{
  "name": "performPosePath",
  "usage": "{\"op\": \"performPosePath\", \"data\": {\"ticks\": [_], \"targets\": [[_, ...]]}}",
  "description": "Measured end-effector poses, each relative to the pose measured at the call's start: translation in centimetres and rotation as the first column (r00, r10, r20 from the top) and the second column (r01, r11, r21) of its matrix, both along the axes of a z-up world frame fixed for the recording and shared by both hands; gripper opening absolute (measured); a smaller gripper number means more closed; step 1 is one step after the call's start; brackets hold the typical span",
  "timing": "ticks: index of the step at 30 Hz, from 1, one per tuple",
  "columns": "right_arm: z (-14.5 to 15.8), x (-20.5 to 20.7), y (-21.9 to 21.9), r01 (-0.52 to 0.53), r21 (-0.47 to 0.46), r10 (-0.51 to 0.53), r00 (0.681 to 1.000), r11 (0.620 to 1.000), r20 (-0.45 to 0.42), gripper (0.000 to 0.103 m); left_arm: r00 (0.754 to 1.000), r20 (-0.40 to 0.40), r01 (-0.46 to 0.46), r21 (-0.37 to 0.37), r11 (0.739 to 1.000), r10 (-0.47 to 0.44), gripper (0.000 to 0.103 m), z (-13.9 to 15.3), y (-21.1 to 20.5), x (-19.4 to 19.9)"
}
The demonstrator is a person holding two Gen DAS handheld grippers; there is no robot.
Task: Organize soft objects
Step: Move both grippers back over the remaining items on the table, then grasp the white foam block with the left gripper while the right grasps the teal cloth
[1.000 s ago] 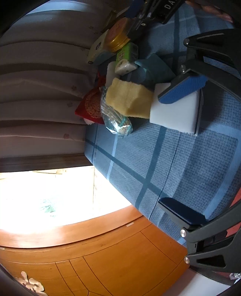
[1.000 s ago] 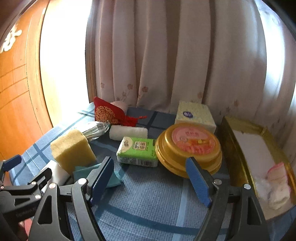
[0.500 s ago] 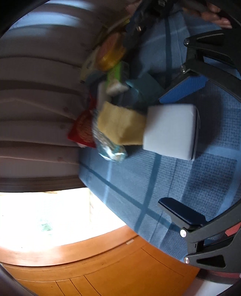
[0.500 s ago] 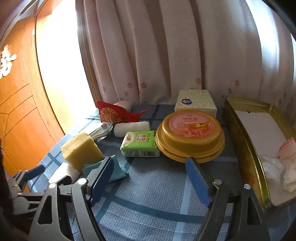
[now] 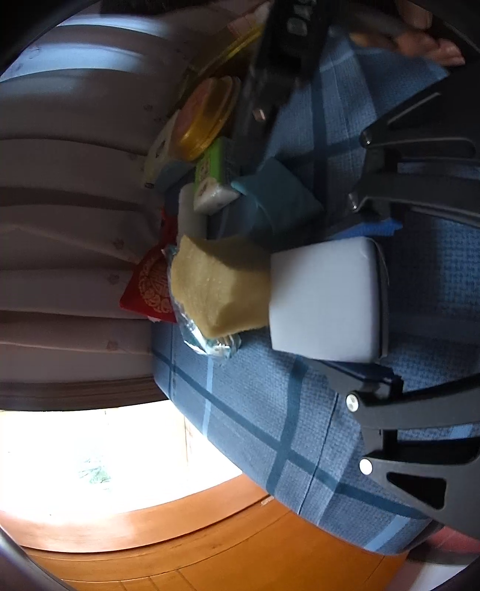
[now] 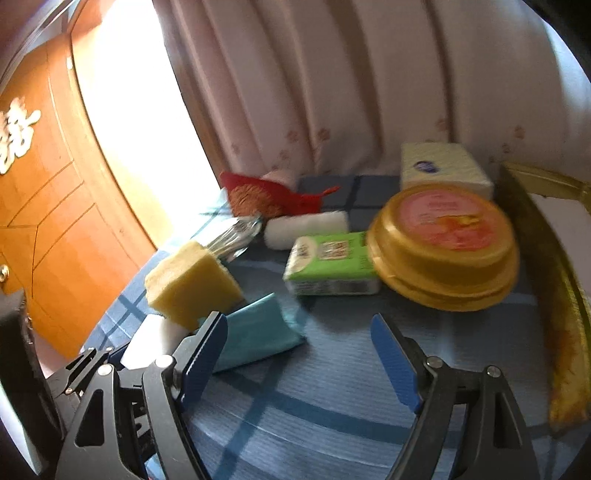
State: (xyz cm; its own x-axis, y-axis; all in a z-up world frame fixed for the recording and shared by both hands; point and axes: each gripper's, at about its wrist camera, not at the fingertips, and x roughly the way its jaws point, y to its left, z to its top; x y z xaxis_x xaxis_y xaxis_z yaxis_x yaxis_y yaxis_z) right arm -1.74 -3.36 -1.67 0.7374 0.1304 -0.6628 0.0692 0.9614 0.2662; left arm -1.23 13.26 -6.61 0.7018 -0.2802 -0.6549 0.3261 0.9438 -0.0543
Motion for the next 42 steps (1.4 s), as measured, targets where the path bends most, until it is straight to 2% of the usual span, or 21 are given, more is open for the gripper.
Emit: {"op": "performPosePath", "data": {"ticks": [2, 9, 11, 12, 15, 18, 22, 25, 31, 37, 42], "targets": [[-0.4, 0.6, 0.5, -0.024, 0.008, 0.024, 1.0, 1.0, -0.019, 0.082, 1.0, -0.002, -0.002, -0.038, 0.999, 0.002, 0.052, 0.1, 1.0, -0.2], [-1.3, 3.0, 2.4, -0.076, 0.046, 0.08, 0.993, 0.996, -0.087, 0.081, 0.998, 0.064, -0.018, -0.059, 0.998, 0.022, 0.052, 2.0, 3.6, -1.4], [-1.6, 3.5, 3.1, -0.1, 0.044, 0.104, 0.988, 0.994, -0.113, 0.068, 0.996, 0.073, -0.044, -0.071, 0.996, 0.049, 0.052, 2.4, 4.2, -1.4], [-1.5, 3.5, 3.4, -0.109, 0.025, 0.111, 0.988, 0.994, -0.109, 0.052, 0.996, 0.071, -0.054, -0.08, 0.995, 0.06, 0.052, 2.4, 4.5, -1.2], [-1.6, 3.3, 4.0, -0.148, 0.014, 0.149, 0.983, 0.989, -0.108, 0.025, 0.995, 0.063, -0.073, -0.085, 0.994, 0.079, 0.052, 2.4, 4.5, -1.0], [-1.6, 2.6, 3.9, -0.175, 0.046, 0.179, 0.98, 0.983, -0.092, 0.018, 0.995, 0.066, -0.073, -0.083, 0.994, 0.079, 0.052, 2.3, 3.9, -1.1], [-0.2, 0.5, 3.1, -0.176, 0.029, 0.176, 0.984, 0.984, -0.001, 0.017, 0.992, 0.099, -0.067, -0.078, 0.995, 0.075, 0.052, 3.0, 3.0, -1.7], [1.6, -1.5, 1.4, -0.152, 0.028, 0.15, 0.985, 0.988, 0.085, 0.017, 0.99, 0.126, -0.055, -0.102, 0.993, 0.067, 0.052, 3.9, 2.1, -2.0], [4.6, -5.1, -3.2, -0.053, 0.03, 0.046, 0.979, 0.998, 0.196, 0.017, 0.977, 0.213, 0.027, -0.109, 0.994, -0.003, 0.052, 6.4, -1.7, -3.2], [6.2, -7.7, -8.6, 0.085, 0.039, -0.092, 0.966, 0.996, 0.243, 0.017, 0.958, 0.27, 0.124, -0.104, 0.987, -0.092, 0.052, 8.6, -6.6, -4.2], [6.7, -10.1, -13.5, 0.201, 0.062, -0.211, 0.942, 0.978, 0.261, 0.017, 0.944, 0.289, 0.195, -0.108, 0.975, -0.157, 0.052, 9.9, -10.9, -4.8]]}}
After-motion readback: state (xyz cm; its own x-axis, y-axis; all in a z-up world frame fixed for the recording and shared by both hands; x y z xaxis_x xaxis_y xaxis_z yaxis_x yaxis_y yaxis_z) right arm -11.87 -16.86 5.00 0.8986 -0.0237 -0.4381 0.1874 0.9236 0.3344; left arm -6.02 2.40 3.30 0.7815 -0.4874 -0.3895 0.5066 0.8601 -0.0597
